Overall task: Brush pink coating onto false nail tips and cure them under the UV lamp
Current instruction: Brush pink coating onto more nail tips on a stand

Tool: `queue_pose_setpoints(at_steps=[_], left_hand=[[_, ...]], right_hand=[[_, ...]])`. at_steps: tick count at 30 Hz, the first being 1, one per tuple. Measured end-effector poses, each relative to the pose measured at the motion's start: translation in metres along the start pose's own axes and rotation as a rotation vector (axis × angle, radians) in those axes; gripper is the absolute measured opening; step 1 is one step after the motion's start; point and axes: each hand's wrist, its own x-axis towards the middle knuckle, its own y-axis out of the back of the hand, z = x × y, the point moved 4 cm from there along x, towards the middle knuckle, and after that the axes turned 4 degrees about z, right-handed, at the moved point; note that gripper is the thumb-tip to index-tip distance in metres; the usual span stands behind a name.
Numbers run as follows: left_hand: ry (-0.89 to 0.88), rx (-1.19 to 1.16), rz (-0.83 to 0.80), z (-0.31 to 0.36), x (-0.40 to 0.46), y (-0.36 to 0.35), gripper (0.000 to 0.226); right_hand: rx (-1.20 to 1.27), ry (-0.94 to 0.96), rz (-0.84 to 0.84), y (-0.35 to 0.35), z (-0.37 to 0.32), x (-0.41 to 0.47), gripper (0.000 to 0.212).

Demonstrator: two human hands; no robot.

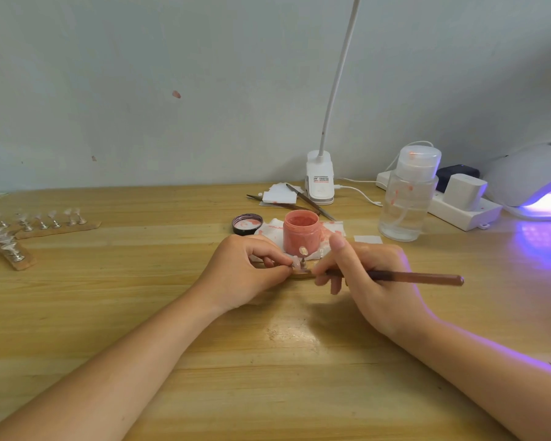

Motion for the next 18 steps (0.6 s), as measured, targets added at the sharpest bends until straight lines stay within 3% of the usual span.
queue_pose_setpoints(at_steps=[3, 7, 10, 14, 18], left_hand=[[-0.004, -0.001, -0.011, -0.0002, 0.0001, -0.0003, 0.013], [0.004, -0.006, -0.007, 0.0000, -0.0001, 0.0001, 0.019], [0.006, -0.009, -0.003, -0.0017, 0.0008, 0.0002, 0.014], [-0.008, -0.011, -0.025, -0.0001, 0.0003, -0.0007, 0.012], [-0.017, -0.017, -0.018, 0.0003, 0.0008, 0.0000, 0.017]], right_hand=[[-0.063, 0.042, -0.004, -0.0005, -0.0019, 0.0023, 0.035], [0.035, -0.054, -0.003, -0.0004, 0.0005, -0.0005, 0.045], [-0.008, 0.016, 0.015, 0.0007, -0.0020, 0.0008, 0.040], [0.036, -0.050, 0.006, 0.0005, -0.0002, -0.0004, 0.045], [-0.011, 0.045, 0.027, 0.0019, -0.0035, 0.0002, 0.037]])
